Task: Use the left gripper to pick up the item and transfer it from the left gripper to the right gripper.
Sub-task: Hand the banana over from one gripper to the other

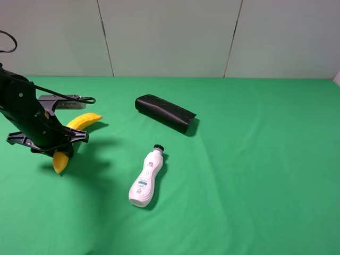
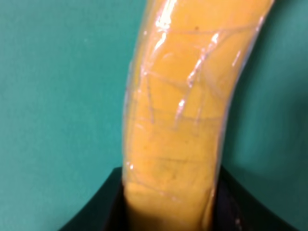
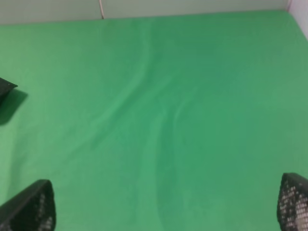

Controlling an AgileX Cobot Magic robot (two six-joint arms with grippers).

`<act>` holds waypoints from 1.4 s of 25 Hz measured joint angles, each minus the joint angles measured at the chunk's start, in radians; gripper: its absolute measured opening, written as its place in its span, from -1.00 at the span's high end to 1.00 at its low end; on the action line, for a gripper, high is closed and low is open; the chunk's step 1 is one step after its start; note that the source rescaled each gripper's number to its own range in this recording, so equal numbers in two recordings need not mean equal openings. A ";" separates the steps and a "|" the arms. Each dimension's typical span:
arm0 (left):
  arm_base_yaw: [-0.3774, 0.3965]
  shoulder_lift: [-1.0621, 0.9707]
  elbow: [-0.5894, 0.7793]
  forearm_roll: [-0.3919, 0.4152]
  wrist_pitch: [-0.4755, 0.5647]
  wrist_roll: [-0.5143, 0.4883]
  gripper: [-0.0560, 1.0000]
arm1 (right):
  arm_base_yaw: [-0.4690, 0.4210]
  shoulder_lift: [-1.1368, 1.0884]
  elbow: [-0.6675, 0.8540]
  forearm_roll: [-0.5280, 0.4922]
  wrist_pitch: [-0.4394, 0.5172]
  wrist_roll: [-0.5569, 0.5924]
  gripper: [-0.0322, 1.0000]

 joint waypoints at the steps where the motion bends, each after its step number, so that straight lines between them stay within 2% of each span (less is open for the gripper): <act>1: 0.000 0.000 0.000 0.001 -0.004 0.000 0.89 | 0.000 0.000 0.000 0.000 0.000 0.000 -1.00; 6: 0.000 0.000 0.000 0.002 -0.003 0.000 0.89 | 0.000 0.000 0.000 0.000 0.000 0.000 -1.00; 10: 0.000 -0.035 0.001 0.008 0.036 0.000 0.89 | 0.000 0.000 0.000 0.000 0.000 0.000 -1.00; 17: 0.000 -0.126 -0.045 0.008 0.187 0.054 0.89 | 0.000 0.000 0.000 0.000 0.001 0.000 -1.00; 27: 0.000 -0.192 -0.222 -0.002 0.472 0.242 0.89 | 0.000 0.000 0.000 0.000 0.001 0.000 -1.00; 35: 0.000 -0.192 -0.373 -0.103 0.573 0.436 0.89 | 0.000 0.000 0.000 0.000 0.001 0.000 -1.00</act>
